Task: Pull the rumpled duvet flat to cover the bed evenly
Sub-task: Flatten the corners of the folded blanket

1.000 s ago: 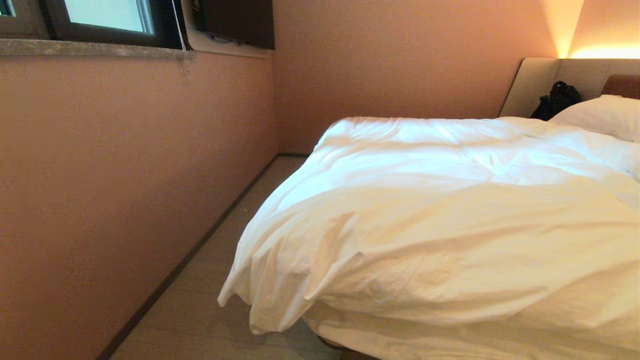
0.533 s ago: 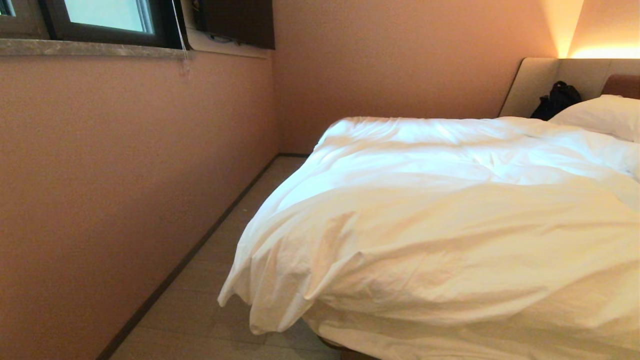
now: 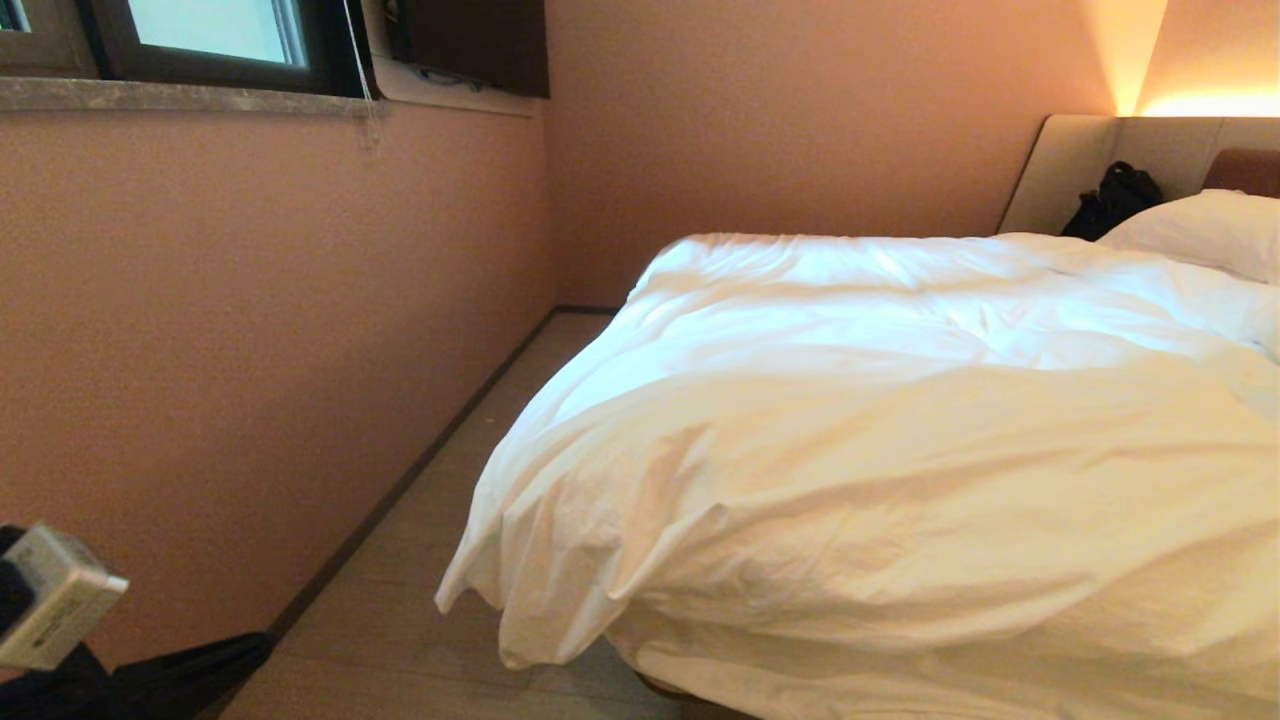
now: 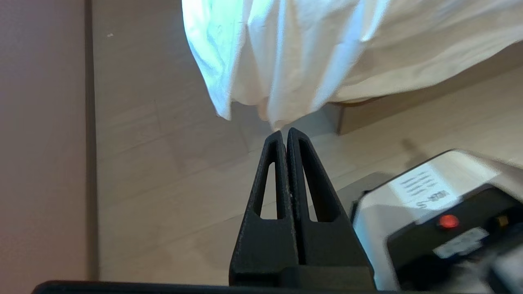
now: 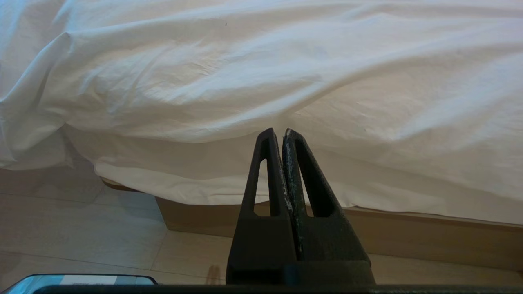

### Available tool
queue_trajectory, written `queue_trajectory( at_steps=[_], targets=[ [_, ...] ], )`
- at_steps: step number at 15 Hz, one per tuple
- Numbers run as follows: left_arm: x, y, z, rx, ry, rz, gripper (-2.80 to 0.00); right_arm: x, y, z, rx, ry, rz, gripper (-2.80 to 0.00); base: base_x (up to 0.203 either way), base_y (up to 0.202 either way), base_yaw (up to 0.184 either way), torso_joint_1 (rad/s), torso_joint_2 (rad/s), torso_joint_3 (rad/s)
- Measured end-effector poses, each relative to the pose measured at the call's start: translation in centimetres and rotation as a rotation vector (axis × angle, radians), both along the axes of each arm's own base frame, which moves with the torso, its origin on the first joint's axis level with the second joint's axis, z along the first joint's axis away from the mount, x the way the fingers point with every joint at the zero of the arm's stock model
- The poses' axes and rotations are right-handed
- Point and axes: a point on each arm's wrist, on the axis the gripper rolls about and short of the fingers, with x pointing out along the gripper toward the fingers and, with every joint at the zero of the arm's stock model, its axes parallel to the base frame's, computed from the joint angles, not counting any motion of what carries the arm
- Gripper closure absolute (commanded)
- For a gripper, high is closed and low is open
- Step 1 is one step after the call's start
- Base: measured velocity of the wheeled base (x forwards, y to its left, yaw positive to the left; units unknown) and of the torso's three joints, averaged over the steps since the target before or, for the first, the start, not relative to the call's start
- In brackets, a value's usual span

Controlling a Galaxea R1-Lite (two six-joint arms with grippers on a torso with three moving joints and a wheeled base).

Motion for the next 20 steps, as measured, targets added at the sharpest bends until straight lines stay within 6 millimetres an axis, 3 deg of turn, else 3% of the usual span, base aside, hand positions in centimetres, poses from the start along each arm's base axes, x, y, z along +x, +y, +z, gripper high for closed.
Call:
queue_trajectory(
  at_steps=[4,9,12,16,20],
  targets=[
    [4.7,-1.1,0.0,0.099,-0.032,-0.123,0.0,0.0,0.0,0.0,0.001,0.0,0.0,0.0,0.0,0.0,0.0,0.0,0.0,0.0],
    [7.6,-4.9,1.3,0.157,-0.001,-0.337,0.0,0.0,0.0,0.0,0.001,-0.001,0.0,0.0,0.0,0.0,0.0,0.0,0.0,0.0],
    [10.0,-7.0,0.8,0.195,0.018,-0.425,0.0,0.0,0.0,0.0,0.0,0.0,0.0,0.0,0.0,0.0,0.0,0.0,0.0,0.0],
    [12.0,-10.1,-1.4,0.237,0.082,-0.518,0.0,0.0,0.0,0.0,0.001,0.0,0.0,0.0,0.0,0.0,0.0,0.0,0.0,0.0],
    [11.5,-12.5,-4.8,0.33,0.11,-0.536,0.0,0.0,0.0,0.0,0.001,0.0,0.0,0.0,0.0,0.0,0.0,0.0,0.0,0.0]
  ],
)
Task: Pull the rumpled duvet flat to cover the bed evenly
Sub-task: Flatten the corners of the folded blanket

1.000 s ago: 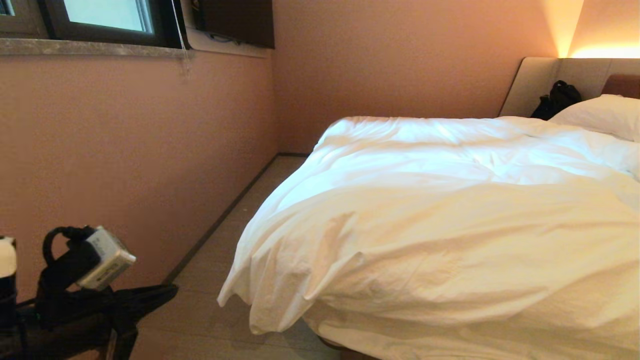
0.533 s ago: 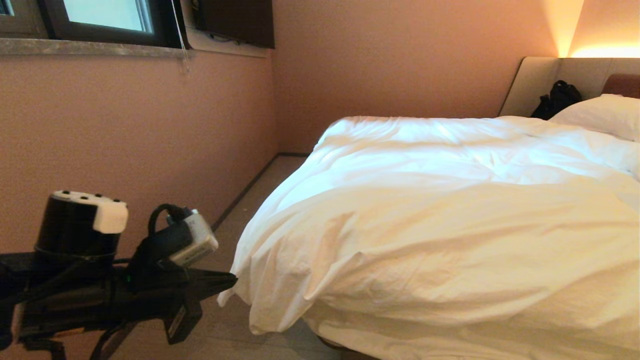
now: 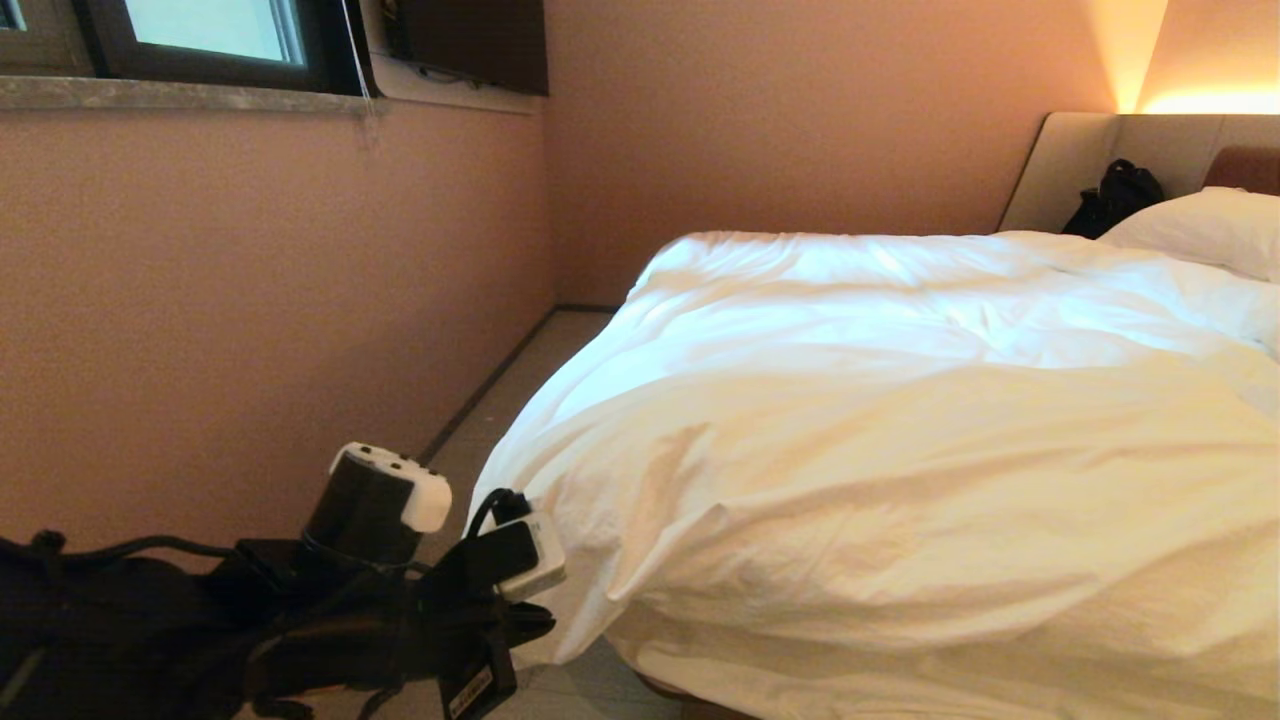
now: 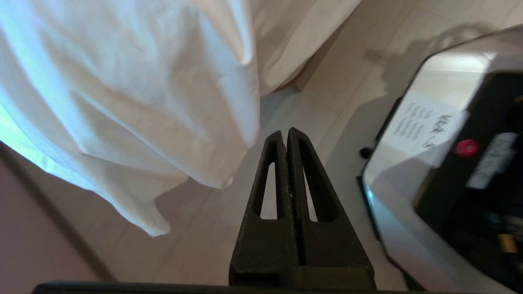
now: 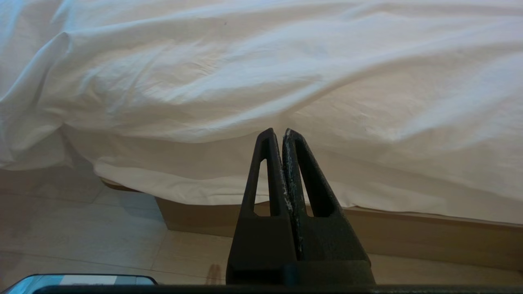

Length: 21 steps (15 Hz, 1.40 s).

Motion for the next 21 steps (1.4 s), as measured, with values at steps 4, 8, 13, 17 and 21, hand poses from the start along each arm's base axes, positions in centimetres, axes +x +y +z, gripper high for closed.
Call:
queue_trajectory(
  at_steps=[4,8,13,17,21],
  targets=[
    [-0.3,-1.0,-1.8,0.021,-0.024,-0.01,0.0,0.0,0.0,0.0,0.0,0.0,0.0,0.0,0.0,0.0,0.0,0.0,0.0,0.0],
    [-0.3,-2.1,-2.9,0.03,-0.025,-0.032,0.0,0.0,0.0,0.0,0.0,0.0,0.0,0.0,0.0,0.0,0.0,0.0,0.0,0.0],
    [0.0,-4.5,-4.9,0.008,-0.065,-0.067,0.0,0.0,0.0,0.0,0.0,0.0,0.0,0.0,0.0,0.0,0.0,0.0,0.0,0.0],
    [0.6,-7.1,-7.4,0.036,-0.106,-0.067,0.0,0.0,0.0,0.0,0.0,0.0,0.0,0.0,0.0,0.0,0.0,0.0,0.0,0.0],
    [0.2,-9.6,-8.9,0.069,-0.114,-0.087,0.0,0.0,0.0,0.0,0.0,0.0,0.0,0.0,0.0,0.0,0.0,0.0,0.0,0.0]
  ],
)
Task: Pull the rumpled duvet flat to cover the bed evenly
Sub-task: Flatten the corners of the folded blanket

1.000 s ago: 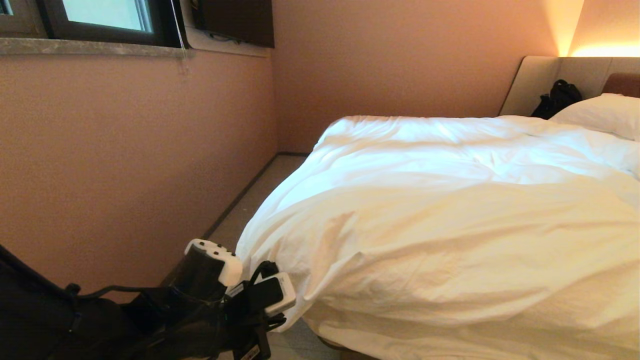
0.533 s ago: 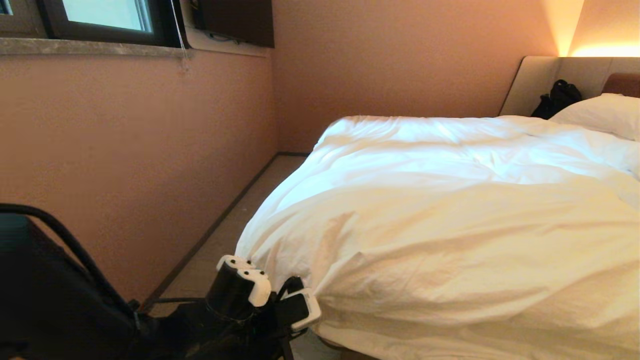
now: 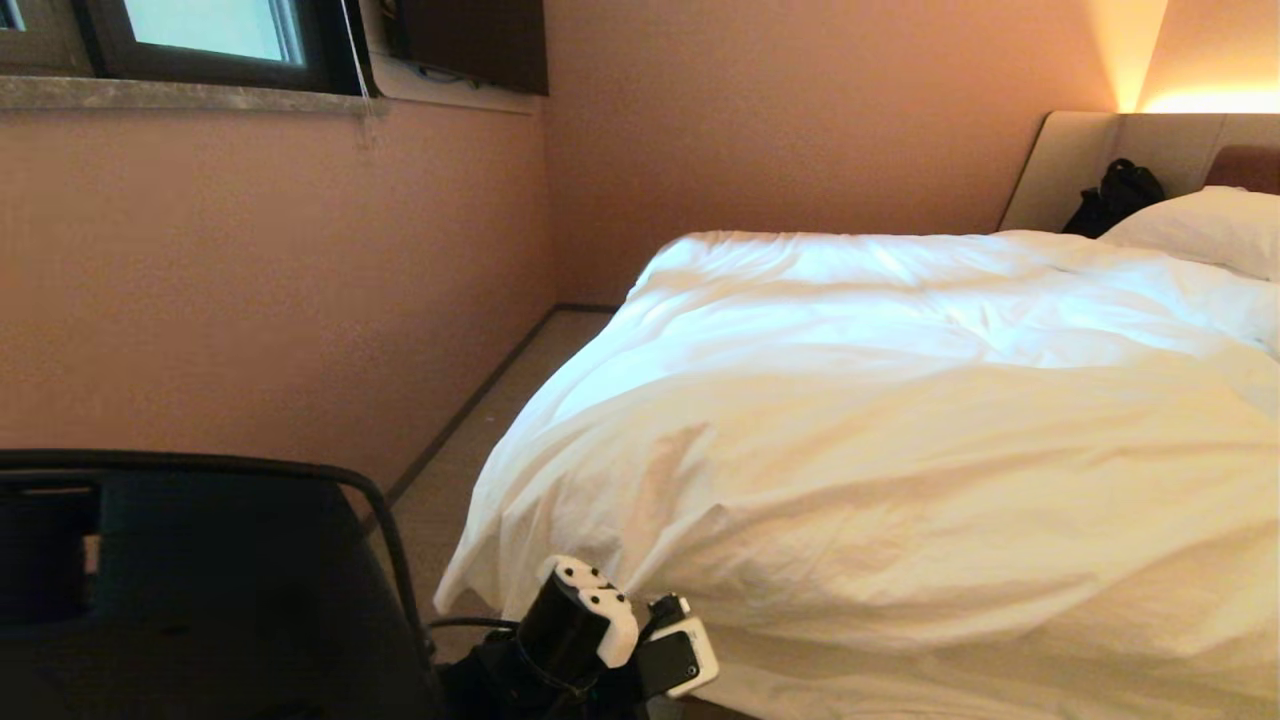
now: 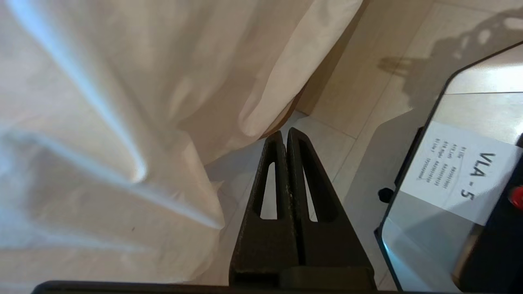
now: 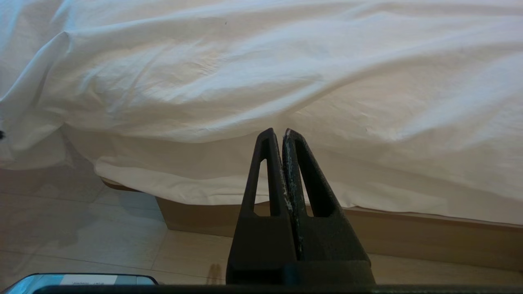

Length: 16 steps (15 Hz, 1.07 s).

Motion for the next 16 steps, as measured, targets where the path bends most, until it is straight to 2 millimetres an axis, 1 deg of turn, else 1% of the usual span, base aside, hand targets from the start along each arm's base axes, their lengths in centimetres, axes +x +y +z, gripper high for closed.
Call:
queue_trajectory(
  at_steps=[10,16],
  targets=[
    [0.1,-0.4,-2.0,0.044,-0.004,0.025,0.0,0.0,0.0,0.0,0.001,0.0,0.0,0.0,0.0,0.0,0.0,0.0,0.0,0.0],
    [0.1,-0.4,-2.3,0.051,0.001,0.024,0.0,0.0,0.0,0.0,0.0,0.0,0.0,0.0,0.0,0.0,0.0,0.0,0.0,0.0]
  ],
)
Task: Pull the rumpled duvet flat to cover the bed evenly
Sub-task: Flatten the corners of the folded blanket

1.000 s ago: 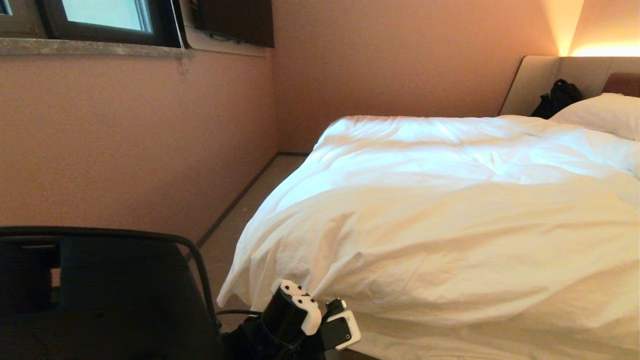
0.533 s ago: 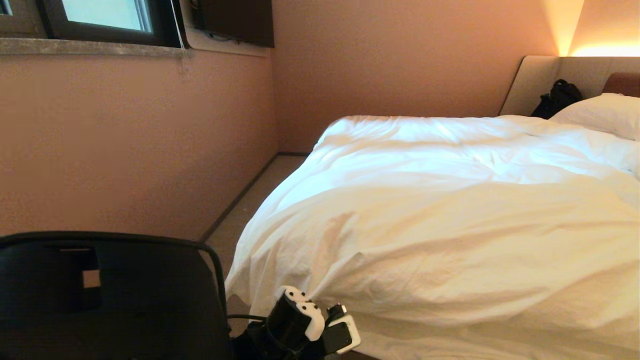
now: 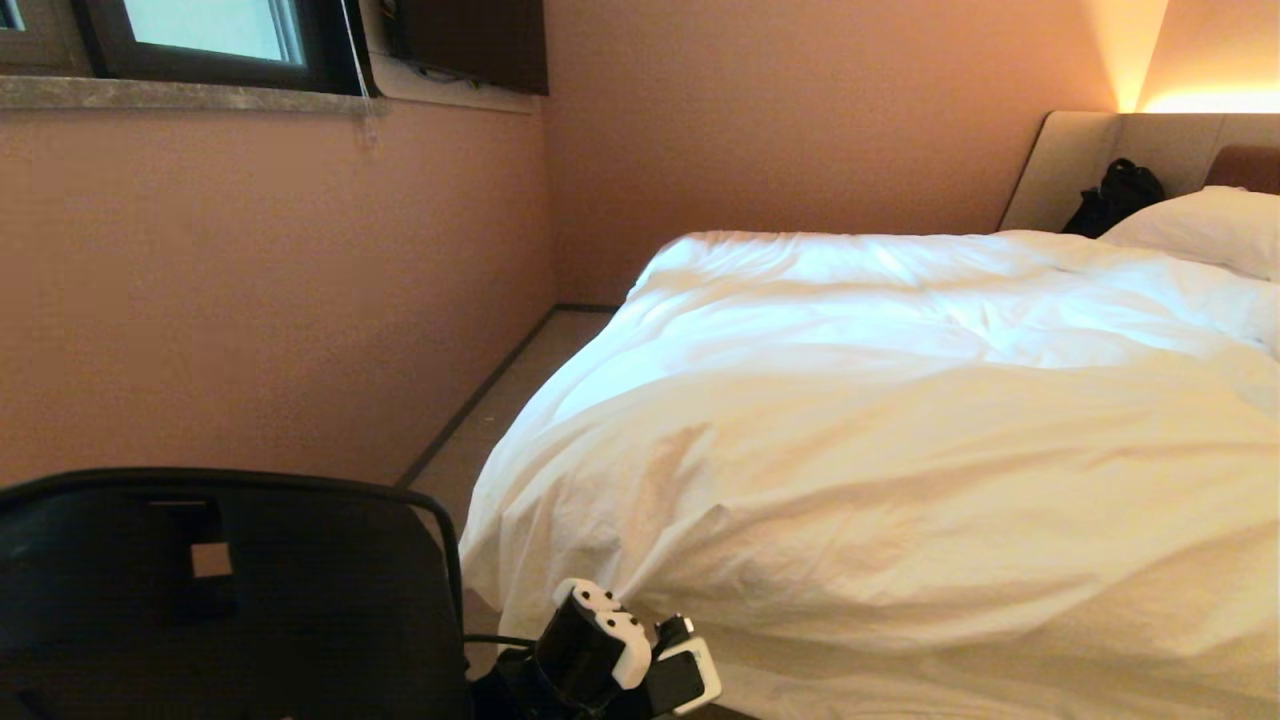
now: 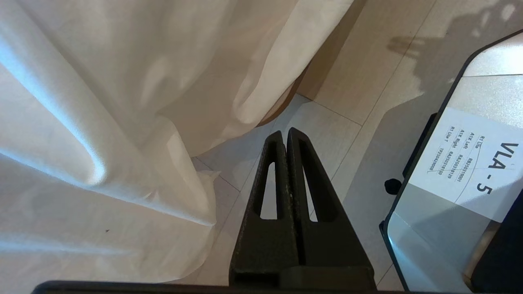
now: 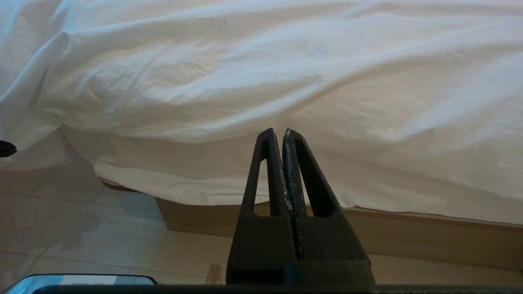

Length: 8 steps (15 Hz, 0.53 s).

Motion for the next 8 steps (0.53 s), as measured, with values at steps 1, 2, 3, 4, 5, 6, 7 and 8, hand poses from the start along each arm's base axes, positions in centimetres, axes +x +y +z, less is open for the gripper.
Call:
queue_trajectory(
  at_steps=[1,2,3,4,5,6,7,8],
  targets=[
    [0.0,0.0,-0.01,0.0,0.0,0.0,0.0,0.0,0.0,0.0,0.0,0.0,0.0,0.0,0.0,0.0,0.0,0.0,0.0,0.0],
    [0.0,0.0,-0.02,0.0,0.0,0.0,0.0,0.0,0.0,0.0,0.0,0.0,0.0,0.0,0.0,0.0,0.0,0.0,0.0,0.0],
    [0.01,-0.01,-0.01,-0.001,-0.001,0.0,0.0,0.0,0.0,0.0,0.0,0.0,0.0,0.0,0.0,0.0,0.0,0.0,0.0,0.0],
    [0.03,-0.03,-0.08,-0.001,-0.001,0.0,0.0,0.0,0.0,0.0,0.0,0.0,0.0,0.0,0.0,0.0,0.0,0.0,0.0,0.0],
    [0.03,-0.03,-0.18,0.001,0.001,0.0,0.0,0.0,0.0,0.0,0.0,0.0,0.0,0.0,0.0,0.0,0.0,0.0,0.0,0.0],
    [0.06,-0.06,-0.34,0.003,0.004,0.001,0.0,0.0,0.0,0.0,0.0,0.0,0.0,0.0,0.0,0.0,0.0,0.0,0.0,0.0],
    [0.09,-0.09,-0.46,0.002,0.002,0.0,0.0,0.0,0.0,0.0,0.0,0.0,0.0,0.0,0.0,0.0,0.0,0.0,0.0,0.0],
    [0.15,-0.16,-0.53,-0.004,-0.005,0.0,-2.8,0.0,0.0,0.0,0.0,0.0,0.0,0.0,0.0,0.0,0.0,0.0,0.0,0.0]
  ],
)
